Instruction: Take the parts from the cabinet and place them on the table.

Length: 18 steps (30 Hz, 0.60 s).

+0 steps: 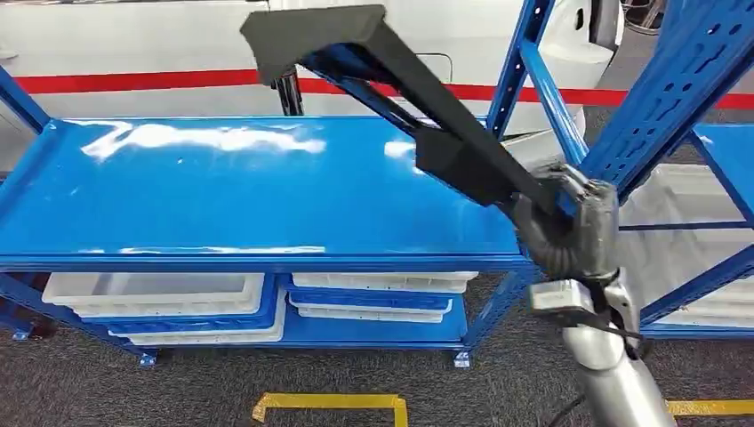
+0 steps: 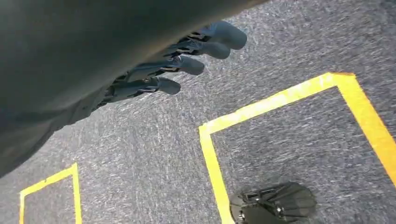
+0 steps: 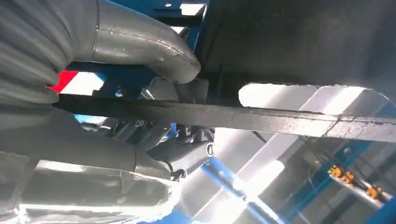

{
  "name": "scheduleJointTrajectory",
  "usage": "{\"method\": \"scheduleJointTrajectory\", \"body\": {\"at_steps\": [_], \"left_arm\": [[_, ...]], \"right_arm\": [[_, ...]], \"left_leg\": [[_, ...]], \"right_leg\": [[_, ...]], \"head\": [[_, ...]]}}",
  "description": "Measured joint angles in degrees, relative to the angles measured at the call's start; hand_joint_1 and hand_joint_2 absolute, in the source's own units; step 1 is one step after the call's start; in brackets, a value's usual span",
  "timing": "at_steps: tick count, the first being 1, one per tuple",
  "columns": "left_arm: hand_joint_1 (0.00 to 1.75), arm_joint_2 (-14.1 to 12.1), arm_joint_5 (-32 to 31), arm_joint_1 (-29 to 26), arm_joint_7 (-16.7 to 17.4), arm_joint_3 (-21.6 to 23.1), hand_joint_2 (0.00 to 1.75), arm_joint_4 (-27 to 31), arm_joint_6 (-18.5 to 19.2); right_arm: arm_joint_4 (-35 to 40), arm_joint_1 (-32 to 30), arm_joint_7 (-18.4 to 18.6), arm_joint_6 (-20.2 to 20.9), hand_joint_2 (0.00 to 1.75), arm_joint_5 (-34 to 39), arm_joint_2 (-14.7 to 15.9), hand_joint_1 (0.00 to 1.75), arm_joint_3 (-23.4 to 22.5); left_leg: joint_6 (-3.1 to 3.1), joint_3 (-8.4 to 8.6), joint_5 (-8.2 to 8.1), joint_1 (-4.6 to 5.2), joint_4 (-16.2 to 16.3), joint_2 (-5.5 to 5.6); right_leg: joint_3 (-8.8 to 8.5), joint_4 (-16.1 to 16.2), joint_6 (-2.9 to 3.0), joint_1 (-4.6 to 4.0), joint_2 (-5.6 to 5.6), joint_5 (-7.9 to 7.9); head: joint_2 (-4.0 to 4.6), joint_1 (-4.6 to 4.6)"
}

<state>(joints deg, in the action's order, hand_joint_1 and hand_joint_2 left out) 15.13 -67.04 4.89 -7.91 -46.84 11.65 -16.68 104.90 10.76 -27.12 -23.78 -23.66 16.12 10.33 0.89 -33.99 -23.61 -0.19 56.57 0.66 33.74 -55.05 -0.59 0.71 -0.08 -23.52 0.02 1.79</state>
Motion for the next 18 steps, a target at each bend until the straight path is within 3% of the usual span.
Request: {"method": "scheduleJointTrajectory", "body": {"at_steps": [4,8,18], "left_arm": [[0.00,-1.2,1.6,-0.1,-0.2,-1.0,0.00,0.0,1.2],[0.00,-2.9,3.0,-0.1,1.4,-2.4,0.00,0.0,0.9],[0.00,-4.9,4.2,-0.3,2.7,-4.7,0.00,0.0,0.6]], "right_arm": [[5.7,-6.5,-0.9,4.0,1.75,2.9,4.1,1.75,-7.4],[8.5,-9.9,-1.7,7.0,1.75,4.0,5.7,1.75,-12.3],[10.7,-14.7,-3.7,13.4,1.75,3.9,5.8,1.75,-13.2]], "left_leg": [[0.10,-0.01,-0.08,0.01,0.0,-0.01],[0.07,0.00,-0.12,0.00,0.0,-0.06],[0.06,0.06,-0.08,-0.01,0.0,-0.07]], "right_leg": [[0.00,0.0,-0.01,0.00,0.02,-0.01],[0.00,0.0,-0.01,0.00,0.07,-0.01],[-0.08,0.0,-0.01,-0.03,0.06,-0.02]], "head": [[0.00,-0.04],[0.00,-0.02],[0.00,0.02]]}}
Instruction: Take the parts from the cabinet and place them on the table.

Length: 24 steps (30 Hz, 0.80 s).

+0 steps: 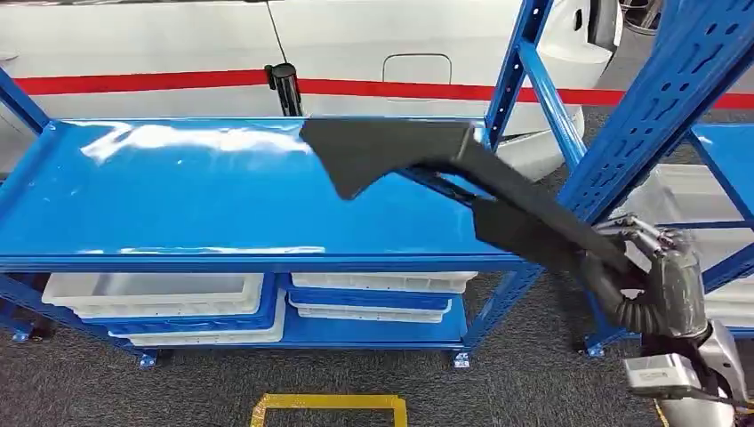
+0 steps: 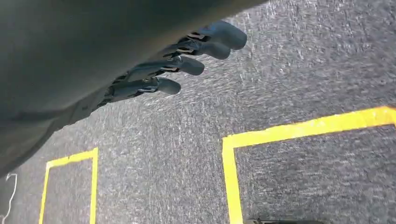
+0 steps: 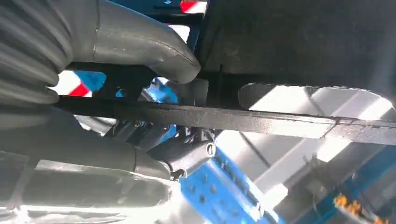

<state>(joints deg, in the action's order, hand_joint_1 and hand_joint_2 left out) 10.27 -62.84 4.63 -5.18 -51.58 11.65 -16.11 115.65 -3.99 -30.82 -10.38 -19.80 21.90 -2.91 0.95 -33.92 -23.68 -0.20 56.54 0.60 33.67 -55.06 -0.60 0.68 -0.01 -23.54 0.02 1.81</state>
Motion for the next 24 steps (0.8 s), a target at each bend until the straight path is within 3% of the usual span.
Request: {"method": "scheduleJointTrajectory", "body": {"at_steps": [7,12,19,24], "left_arm": [[0.00,-0.2,0.0,0.0,0.0,-0.7,0.00,0.0,0.3],[0.00,-0.2,-2.4,0.0,2.3,-0.6,0.00,0.0,0.9],[0.00,-0.2,-2.5,-0.1,2.9,-0.6,0.00,0.0,1.4],[0.00,-0.2,-2.7,-0.1,3.1,-0.6,0.00,0.0,1.4]], "right_arm": [[0.2,-1.1,-0.4,1.7,1.75,0.2,-0.5,1.75,2.0],[0.2,-1.3,0.4,5.7,1.75,-1.7,-0.8,1.75,5.6],[3.4,-9.0,-1.1,5.8,1.75,-6.4,-2.1,1.75,11.6],[4.9,-11.2,-1.2,7.3,1.75,-6.5,-2.6,1.75,13.2]], "left_leg": [[0.00,0.02,-0.03,0.03,0.0,-0.04],[-0.01,0.07,-0.02,0.03,0.0,-0.05],[-0.06,0.03,-0.10,0.01,0.0,0.00],[-0.08,0.11,-0.12,0.01,0.0,-0.04]], "right_leg": [[0.00,0.0,-0.01,0.01,0.03,-0.01],[-0.01,0.0,-0.01,0.03,0.04,-0.01],[0.00,0.0,-0.06,0.01,0.04,-0.07],[-0.04,0.0,-0.03,0.01,0.05,-0.16]], "head": [[0.00,-0.04],[0.00,-0.04],[0.00,0.00],[0.00,-0.04]]}}
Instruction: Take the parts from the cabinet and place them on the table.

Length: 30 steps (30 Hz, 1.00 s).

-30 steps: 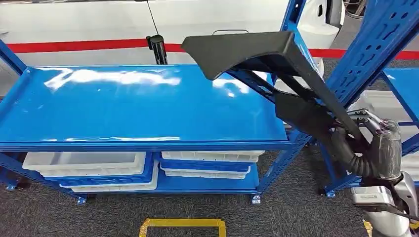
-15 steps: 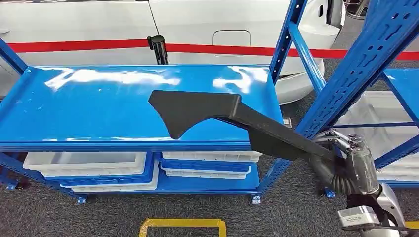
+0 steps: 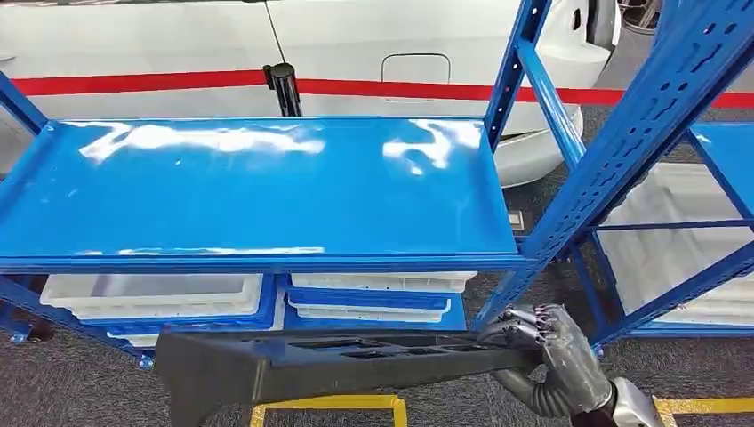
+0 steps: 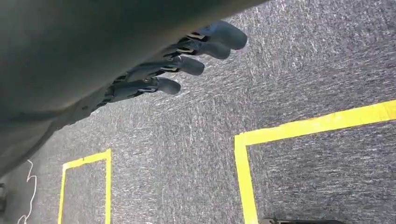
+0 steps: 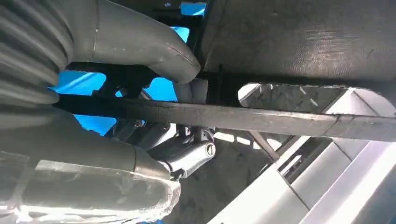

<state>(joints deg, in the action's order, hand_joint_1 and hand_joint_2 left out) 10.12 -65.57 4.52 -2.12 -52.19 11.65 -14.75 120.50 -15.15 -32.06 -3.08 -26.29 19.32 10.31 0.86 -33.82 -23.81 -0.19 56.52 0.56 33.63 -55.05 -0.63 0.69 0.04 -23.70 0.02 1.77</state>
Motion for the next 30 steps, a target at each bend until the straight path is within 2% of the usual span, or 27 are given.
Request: {"method": "scheduleJointTrajectory", "body": {"at_steps": [5,11,16,22,23,24,25,26,27,28,29,30], "left_arm": [[0.00,-0.2,-0.7,0.0,0.3,0.0,0.00,0.0,0.4],[0.00,-0.3,-0.2,0.0,0.8,0.0,0.00,0.0,0.7],[0.00,-0.1,-0.7,-0.3,0.6,0.0,0.00,0.0,1.0],[0.00,0.2,-0.8,-0.3,0.2,0.0,0.00,0.0,1.4],[0.00,0.1,-0.8,-0.3,0.2,0.0,0.00,0.0,1.5],[0.00,0.1,-0.9,-0.3,0.2,0.0,0.00,0.0,1.5],[0.00,0.2,-1.0,-0.3,0.2,0.0,0.00,0.0,1.5],[0.00,0.4,-1.1,-0.3,0.2,0.0,0.00,0.0,1.6],[0.00,0.5,-1.2,-0.3,0.2,0.0,0.00,0.0,1.6],[0.00,0.6,-1.3,-0.2,0.2,0.0,0.00,0.0,1.7],[0.00,0.6,-1.3,-0.2,0.2,0.0,0.00,0.0,2.1],[0.00,0.6,-1.4,-0.2,0.2,0.0,0.00,0.0,2.1]], "right_arm": [[1.1,-1.9,0.3,2.5,1.75,0.7,-0.1,1.75,2.1],[0.8,-1.3,0.9,4.8,1.75,3.8,-0.2,1.75,2.2],[0.6,-4.7,0.6,2.7,1.75,-1.0,-3.7,1.75,2.5],[0.6,-6.9,0.5,2.0,1.75,-1.8,-6.0,1.75,2.7],[0.6,-7.0,0.5,2.0,1.75,-1.9,-6.4,1.75,2.8],[0.6,-7.0,0.5,2.0,1.75,-1.9,-6.8,1.75,2.9],[0.6,-6.9,0.6,2.1,1.75,-1.8,-7.1,1.75,2.9],[0.6,-6.9,0.8,2.3,1.75,-1.6,-7.3,1.75,2.9],[0.5,-6.9,0.9,2.6,1.75,-1.4,-7.4,1.75,2.9],[0.5,-6.7,0.9,2.7,1.75,-0.9,-7.7,1.75,2.9],[0.4,-6.6,0.9,2.8,1.75,-0.6,-7.8,1.75,2.8],[0.2,-6.7,1.0,3.2,1.75,-0.3,-8.0,1.75,2.7]], "left_leg": [[0.01,0.00,0.01,0.01,0.0,0.01],[0.02,0.09,0.02,0.03,0.0,0.00],[0.00,0.10,-0.03,0.01,0.0,0.03],[-0.02,0.12,-0.08,0.02,0.0,0.00],[0.56,-0.09,-0.54,0.14,0.5,-0.02],[0.96,0.02,-0.64,0.17,0.4,-0.05],[1.51,0.26,-0.34,0.22,0.0,-0.03],[2.07,1.49,0.81,-0.69,-1.9,-0.04],[1.98,2.11,1.28,-0.47,-2.7,-0.11],[2.41,2.20,1.72,-0.61,-3.0,-0.25],[2.41,2.06,1.81,-0.62,-3.0,-0.28],[2.31,1.92,1.86,-0.58,-3.0,-0.29]], "right_leg": [[-0.06,0.0,-0.01,0.01,0.00,0.00],[-0.11,0.0,-0.02,0.02,0.00,0.00],[-0.14,0.0,-0.03,0.01,-0.02,-0.03],[-0.17,0.0,-0.01,0.04,0.01,-0.05],[-0.35,0.2,-0.31,0.76,0.01,-0.03],[-0.52,0.3,-0.45,0.71,-0.01,-0.03],[-0.82,0.7,-0.84,0.49,-0.02,0.24],[-0.84,0.5,-0.84,-0.25,-0.02,0.14],[-0.34,-0.6,-0.75,0.10,-0.08,-0.61],[0.87,-3.9,-0.20,0.02,-0.01,-2.75],[2.94,-8.2,0.06,0.27,0.02,-4.87],[5.14,-12.9,0.08,0.57,0.00,-6.92]], "head": [[0.00,0.00],[0.00,-0.02],[0.00,0.02],[0.00,-0.02],[0.00,0.02],[0.00,0.07],[0.00,0.04],[0.00,0.07],[0.00,-0.07],[0.00,-0.18],[0.00,-0.31],[0.00,-0.31]]}}
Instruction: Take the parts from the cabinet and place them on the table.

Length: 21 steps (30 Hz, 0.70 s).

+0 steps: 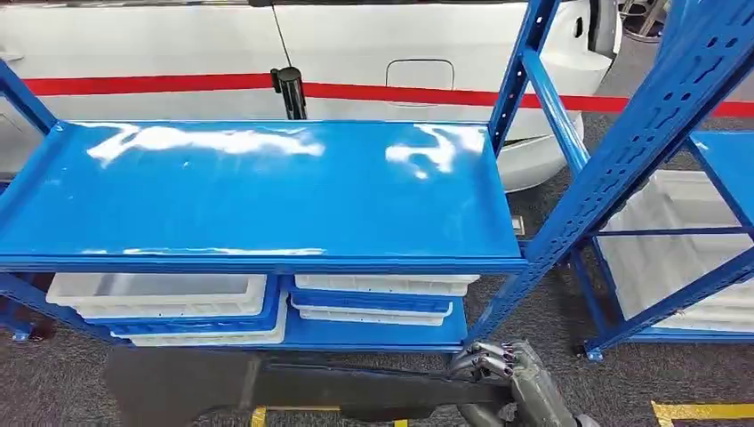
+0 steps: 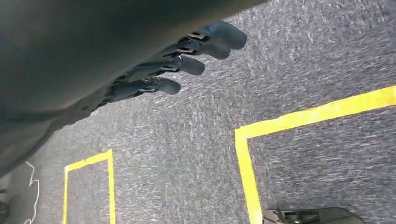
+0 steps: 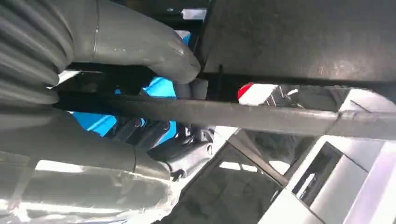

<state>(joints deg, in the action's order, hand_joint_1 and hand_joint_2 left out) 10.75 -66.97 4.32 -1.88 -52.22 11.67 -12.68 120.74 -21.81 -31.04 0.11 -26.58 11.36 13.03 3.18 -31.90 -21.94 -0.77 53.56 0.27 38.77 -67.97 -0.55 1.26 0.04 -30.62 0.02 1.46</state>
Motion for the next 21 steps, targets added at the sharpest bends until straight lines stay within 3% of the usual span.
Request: {"method": "scheduleJointTrajectory", "body": {"at_steps": [1,2,4,5,6,7,8,11,12,13,14,15,16,17,18,20,21], "left_arm": [[0.00,0.1,-0.1,0.0,0.0,0.0,0.00,0.0,0.0],[0.00,0.1,-0.2,-0.1,0.0,0.0,0.00,0.0,0.0],[0.00,0.2,-0.4,-0.1,0.0,0.0,0.00,0.0,0.0],[0.00,0.2,-0.4,-0.1,0.0,0.0,0.00,0.0,0.0],[0.00,0.2,-0.4,0.0,0.0,0.0,0.00,0.0,0.0],[0.00,-0.2,-0.5,-0.2,0.2,0.0,0.00,0.2,-0.1],[0.00,0.0,-0.6,-0.2,0.2,0.0,0.00,0.2,-0.2],[0.00,0.0,-0.7,-0.2,0.2,0.0,0.00,0.2,-0.3],[0.00,0.0,-0.8,-0.2,0.2,0.0,0.00,0.2,-0.2],[0.00,0.0,-1.0,-0.2,0.2,0.0,0.00,0.2,-0.2],[0.00,0.0,-1.1,-0.2,0.2,0.0,0.00,0.1,-0.2],[0.00,-0.1,-1.2,-0.2,0.0,0.0,0.00,0.2,-0.3],[0.00,-0.1,-1.3,-0.3,-0.1,0.1,0.00,0.2,-0.3],[0.00,-0.1,-1.3,-0.4,-0.1,0.1,0.00,0.2,-0.3],[0.00,-0.1,-1.6,-0.4,-0.2,0.1,0.00,0.1,-0.3],[0.00,-0.1,-1.9,-0.4,-0.2,0.3,0.00,0.2,-0.3],[0.00,-0.1,-2.3,-0.3,-0.2,0.4,0.00,0.2,-0.3]], "right_arm": [[-0.2,-0.2,0.0,0.2,1.75,0.3,-0.3,1.75,-0.2],[-0.5,-0.2,0.0,0.5,1.75,0.3,-0.5,1.75,-0.5],[-0.8,-0.1,-0.2,0.7,1.75,0.5,-0.7,1.75,-0.8],[-0.9,-0.1,-0.2,1.0,1.75,0.5,-0.8,1.75,-0.9],[-1.0,0.1,-0.3,1.2,1.75,0.5,-1.0,1.75,-0.9],[-1.2,0.4,-0.3,1.4,1.75,0.4,-1.2,1.75,-0.9],[-1.2,0.4,-0.5,1.6,1.75,0.5,-1.4,1.75,-1.0],[-1.4,0.4,-1.1,2.5,1.75,0.5,-1.8,1.75,-1.3],[-1.5,0.4,-1.2,2.8,1.75,0.5,-1.9,1.75,-1.3],[-1.6,0.4,-1.3,2.9,1.75,0.5,-2.0,1.75,-1.4],[-1.6,0.4,-1.4,3.0,1.75,0.5,-2.1,1.75,-1.5],[-1.7,0.4,-1.5,3.1,1.75,0.4,-2.3,1.75,-1.5],[-1.9,0.4,-1.5,3.1,1.75,0.2,-2.5,1.75,-1.5],[-2.0,0.4,-1.6,3.1,1.75,-0.1,-2.6,1.75,-1.5],[-2.1,0.4,-1.8,3.1,1.75,-0.2,-2.7,1.75,-1.5],[-2.1,0.5,-2.1,3.1,1.75,-0.8,-3.0,1.75,-1.5],[-2.1,0.7,-2.1,3.1,1.75,-1.2,-3.1,1.75,-1.5]], "left_leg": [[-0.15,-0.25,0.08,0.00,0.0,0.00],[-0.41,-0.46,0.23,-0.08,0.1,0.00],[-1.08,-0.90,0.48,-0.47,0.3,0.06],[-1.70,-1.27,0.42,-0.83,0.8,0.13],[-2.47,-1.62,0.17,-0.73,1.9,0.09],[-3.28,-2.02,-0.46,-0.50,2.2,0.14],[-3.74,-1.72,-1.12,-0.41,2.5,0.03],[-4.25,-1.60,-1.07,-1.17,2.9,-0.09],[-4.34,-2.09,-2.37,-1.41,4.1,-0.10],[-4.36,-3.02,-4.81,-1.41,6.6,-0.13],[-4.46,-4.55,-7.54,-1.37,10.4,-0.11],[-4.57,-6.99,-10.83,-1.36,16.6,-0.11],[-4.45,-8.39,-12.38,-1.34,20.3,-0.11],[-4.22,-8.73,-12.67,-1.27,21.9,-0.11],[-3.70,-7.53,-11.55,-1.10,20.3,-0.11],[-2.10,-2.21,-7.45,-0.43,11.3,-0.06],[-0.93,0.60,-5.78,0.14,6.5,-0.06]], "right_leg": [[1.63,-3.7,-0.31,0.26,0.00,-1.38],[1.71,-4.2,-0.89,0.51,-0.01,-1.33],[-2.42,2.6,-2.57,1.25,-0.06,1.07],[-6.14,8.8,-3.49,1.72,-0.11,2.69],[-9.04,13.4,-3.88,2.17,-0.37,3.24],[-8.28,12.5,-3.36,1.37,-0.38,3.26],[-8.08,11.9,-1.90,1.28,-0.25,3.22],[-7.81,11.7,-0.22,1.42,-0.20,3.50],[-7.93,11.8,0.35,1.41,-0.25,3.92],[-8.03,11.7,0.78,1.17,-0.25,4.20],[-7.79,11.7,1.05,0.92,-0.26,4.38],[-7.41,11.7,1.38,0.52,-0.28,4.62],[-7.17,11.6,1.45,0.15,-0.30,4.66],[-7.03,11.6,1.58,-0.19,-0.31,4.74],[-6.99,11.6,1.59,-0.55,-0.30,4.77],[-7.12,11.7,1.73,-1.16,-0.27,4.86],[-7.20,11.7,1.72,-1.29,-0.25,4.89]], "head": [[0.00,0.02],[0.00,-0.07],[0.00,-0.04],[0.00,-0.02],[0.00,-0.11],[0.00,-0.61],[0.00,-0.19],[0.00,-0.04],[0.00,0.11],[0.00,0.04],[0.00,0.24],[0.00,0.22],[0.00,0.20],[0.00,0.22],[0.00,0.22],[0.00,0.24],[0.00,0.20]]}}
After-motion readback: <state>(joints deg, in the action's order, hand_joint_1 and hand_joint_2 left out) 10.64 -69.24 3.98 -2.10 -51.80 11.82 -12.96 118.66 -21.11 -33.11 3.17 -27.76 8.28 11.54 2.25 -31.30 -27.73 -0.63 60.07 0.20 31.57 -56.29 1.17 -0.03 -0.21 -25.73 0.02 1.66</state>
